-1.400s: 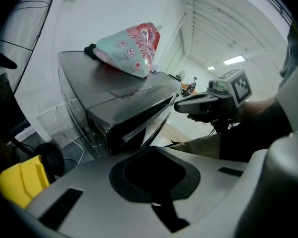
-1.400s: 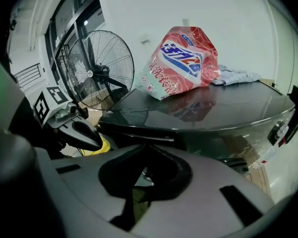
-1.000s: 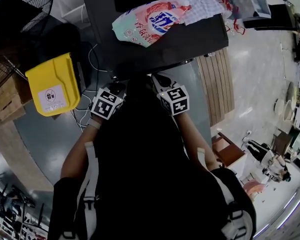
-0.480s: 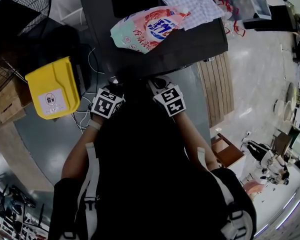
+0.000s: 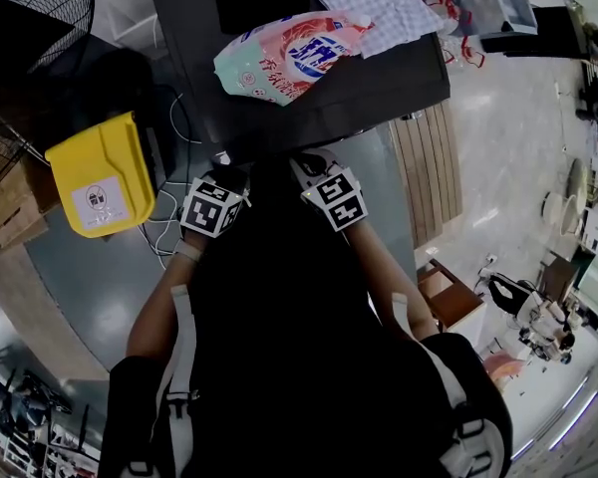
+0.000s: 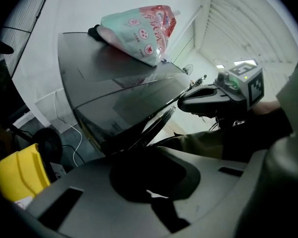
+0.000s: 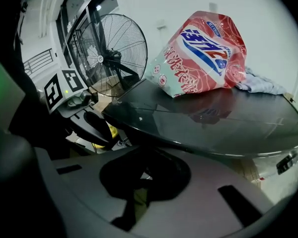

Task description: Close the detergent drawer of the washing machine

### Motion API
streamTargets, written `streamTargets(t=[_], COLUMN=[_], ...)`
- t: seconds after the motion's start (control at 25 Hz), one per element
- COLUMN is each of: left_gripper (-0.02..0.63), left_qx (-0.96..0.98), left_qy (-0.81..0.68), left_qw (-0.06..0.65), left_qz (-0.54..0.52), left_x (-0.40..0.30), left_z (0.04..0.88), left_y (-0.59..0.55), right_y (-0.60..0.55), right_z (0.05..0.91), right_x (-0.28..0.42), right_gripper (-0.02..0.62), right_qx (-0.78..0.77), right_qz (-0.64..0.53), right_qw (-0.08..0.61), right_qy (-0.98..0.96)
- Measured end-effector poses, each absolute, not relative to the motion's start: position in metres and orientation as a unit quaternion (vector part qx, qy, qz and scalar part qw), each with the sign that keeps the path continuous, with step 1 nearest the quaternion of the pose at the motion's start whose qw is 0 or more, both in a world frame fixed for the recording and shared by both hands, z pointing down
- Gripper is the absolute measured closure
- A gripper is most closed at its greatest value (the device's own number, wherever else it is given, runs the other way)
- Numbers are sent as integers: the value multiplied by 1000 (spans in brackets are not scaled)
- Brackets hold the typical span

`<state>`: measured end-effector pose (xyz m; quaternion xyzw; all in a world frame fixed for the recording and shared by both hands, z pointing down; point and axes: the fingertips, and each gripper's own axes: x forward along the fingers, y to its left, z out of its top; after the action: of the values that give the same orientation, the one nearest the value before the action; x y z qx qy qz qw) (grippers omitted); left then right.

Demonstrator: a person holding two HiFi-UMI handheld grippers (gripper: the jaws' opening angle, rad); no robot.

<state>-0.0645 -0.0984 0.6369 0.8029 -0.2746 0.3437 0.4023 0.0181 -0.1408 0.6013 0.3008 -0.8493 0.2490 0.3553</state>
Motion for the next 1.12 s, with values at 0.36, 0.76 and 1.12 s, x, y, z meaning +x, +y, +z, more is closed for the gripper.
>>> streamTargets(t=[0.36, 0.76, 1.12], left_gripper=[595, 595, 595], left_qx=[823, 873, 903], left_qy=[-260, -258, -305], left_qw=[391, 365, 291], left_qz=[320, 198, 88], left_x=[-44, -23, -25], left_z=[613, 532, 438], left_y=[-101, -130, -188], right_y=[-141, -151, -179], right_z=[574, 502, 407], right_x=[24, 45, 66], right_gripper=[580, 578, 578], right_qx=[316, 364, 400], right_qz=[275, 267, 218], right_qw=[317, 242, 159], right_qy=[-851, -859, -876])
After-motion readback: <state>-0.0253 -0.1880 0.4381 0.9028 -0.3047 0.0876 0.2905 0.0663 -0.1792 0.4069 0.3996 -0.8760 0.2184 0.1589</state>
